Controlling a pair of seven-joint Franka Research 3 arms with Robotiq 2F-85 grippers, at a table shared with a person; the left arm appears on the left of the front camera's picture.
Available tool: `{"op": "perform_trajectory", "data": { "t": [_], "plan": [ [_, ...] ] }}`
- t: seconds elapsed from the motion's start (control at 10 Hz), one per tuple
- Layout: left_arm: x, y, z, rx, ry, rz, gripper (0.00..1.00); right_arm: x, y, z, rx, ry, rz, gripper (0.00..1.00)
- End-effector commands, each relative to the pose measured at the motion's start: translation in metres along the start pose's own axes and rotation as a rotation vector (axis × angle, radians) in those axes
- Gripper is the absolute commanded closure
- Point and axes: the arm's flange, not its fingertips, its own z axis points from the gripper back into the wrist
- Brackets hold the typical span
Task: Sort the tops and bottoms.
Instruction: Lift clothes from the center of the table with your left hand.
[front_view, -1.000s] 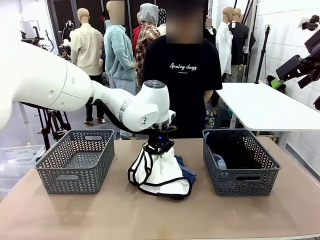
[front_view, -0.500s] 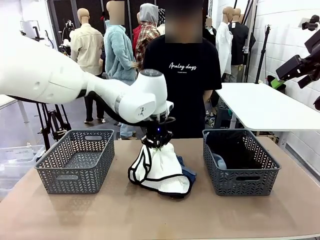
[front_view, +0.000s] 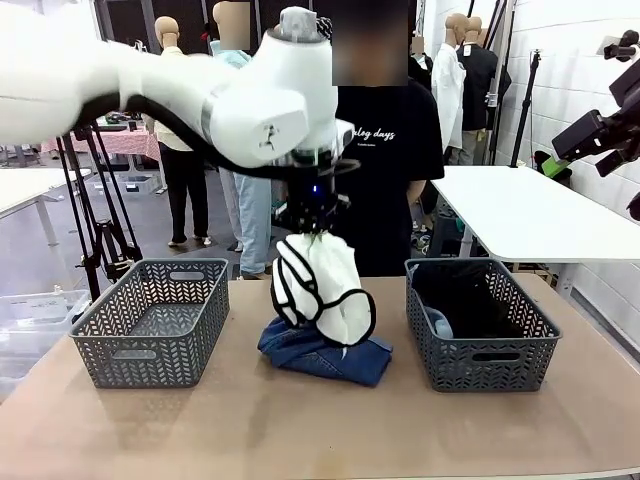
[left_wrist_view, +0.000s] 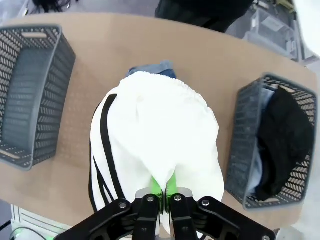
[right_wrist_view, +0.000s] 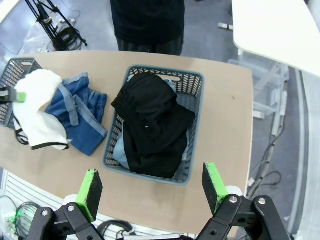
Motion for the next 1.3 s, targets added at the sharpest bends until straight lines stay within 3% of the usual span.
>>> {"op": "perform_trajectory", "data": {
  "t": [0.0,0.1,0.3,1.2],
  "plan": [
    [-0.004,0.0,0.021,-0.047,-0.076,-0.037,1.0,-0.001,0.0,-0.001,0.0,0.002,0.001,0.0],
    [-0.004,0.0,0.031,-0.061,-0.114,-0.028,1.0,-0.001,0.0,-0.001,0.0,0.002,0.001,0.0],
    [-0.006,-0.008,0.035,-0.042,-0.067,-0.032,1.0,-0.001,0.0,-0.001,0.0,0.002,0.001,0.0],
    [-0.006,-0.008,0.035,-0.042,-0.067,-0.032,1.0,-0.001,0.0,-0.001,0.0,0.002,0.001,0.0]
  ]
}}
